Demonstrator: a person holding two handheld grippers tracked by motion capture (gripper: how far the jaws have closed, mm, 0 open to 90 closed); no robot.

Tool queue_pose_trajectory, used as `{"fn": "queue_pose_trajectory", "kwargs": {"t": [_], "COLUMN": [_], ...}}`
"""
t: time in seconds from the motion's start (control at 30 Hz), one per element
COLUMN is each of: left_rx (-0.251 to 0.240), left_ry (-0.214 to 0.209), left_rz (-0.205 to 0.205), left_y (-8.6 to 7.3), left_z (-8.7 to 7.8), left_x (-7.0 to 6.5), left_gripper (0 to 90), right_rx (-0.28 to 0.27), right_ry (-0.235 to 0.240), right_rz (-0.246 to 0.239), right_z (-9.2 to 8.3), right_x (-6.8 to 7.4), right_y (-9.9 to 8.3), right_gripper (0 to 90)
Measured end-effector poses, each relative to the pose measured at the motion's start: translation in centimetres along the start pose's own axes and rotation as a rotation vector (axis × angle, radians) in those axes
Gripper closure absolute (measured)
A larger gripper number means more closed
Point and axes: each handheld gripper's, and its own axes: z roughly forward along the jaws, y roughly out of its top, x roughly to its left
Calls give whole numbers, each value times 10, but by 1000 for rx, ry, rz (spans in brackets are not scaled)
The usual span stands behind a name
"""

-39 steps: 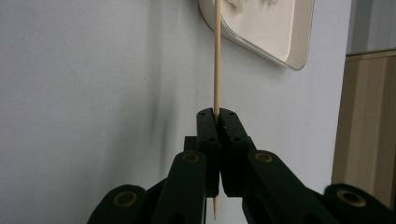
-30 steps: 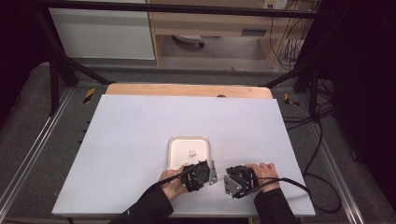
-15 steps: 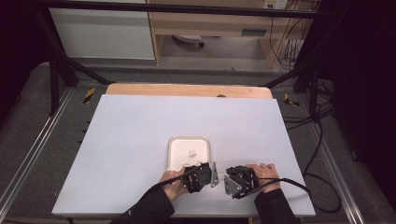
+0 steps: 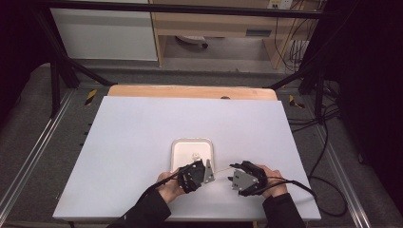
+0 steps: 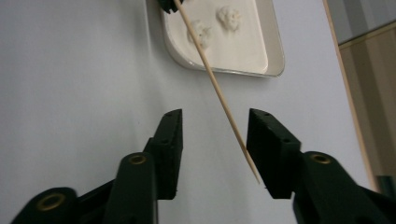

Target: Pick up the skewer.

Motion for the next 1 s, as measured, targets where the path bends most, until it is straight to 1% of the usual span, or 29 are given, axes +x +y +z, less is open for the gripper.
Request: {"fn": "queue_pose_trajectory", "kwargs": {"t": [0.07,0.1,0.13,0.17,0.23,0.33,0.4,0.5,0.6,0.7,0.77,0.83,0.87,0.9,1.0], "left_rx": [0,-3,-3,-11,-29,-45,-63,-90,-121,-154,-180,-199,-199,-214,-248], "left_ry": [-5,-12,-12,-23,-40,-63,-78,-104,-119,-124,-124,-115,-115,-109,-106], "left_rz": [-21,-34,-34,-68,-108,-158,-198,-257,-314,-366,-400,-420,-420,-442,-488], "left_y": [-6,-9,-9,-17,-24,-35,-43,-55,-68,-79,-86,-94,-94,-102,-115], "left_z": [-2,-3,-3,-6,-8,-14,-17,-22,-28,-34,-37,-42,-42,-46,-51], "left_x": [3,4,4,8,11,17,21,26,29,31,32,32,32,32,32], "left_gripper": [885,885,885,885,885,885,885,884,884,884,884,884,884,884,884], "right_rx": [-36,-44,-52,-58,-75,-100,-112,-118,-118,-117,-110,-112,-112,-117,-135], "right_ry": [-5,-4,2,5,6,-4,-9,-7,2,0,16,14,14,11,15], "right_rz": [64,101,136,174,232,301,348,430,516,565,595,619,619,643,689], "right_z": [-3,-4,-5,-6,-7,-8,-8,-8,-8,-7,-6,-5,-5,-5,-4], "right_x": [-3,-4,-6,-7,-8,-9,-10,-11,-13,-14,-16,-16,-16,-16,-16], "right_y": [-3,-5,-7,-9,-14,-21,-25,-31,-34,-36,-36,-35,-35,-34,-33], "right_gripper": [475,448,421,397,378,334,300,247,211,180,157,141,141,125,109]}}
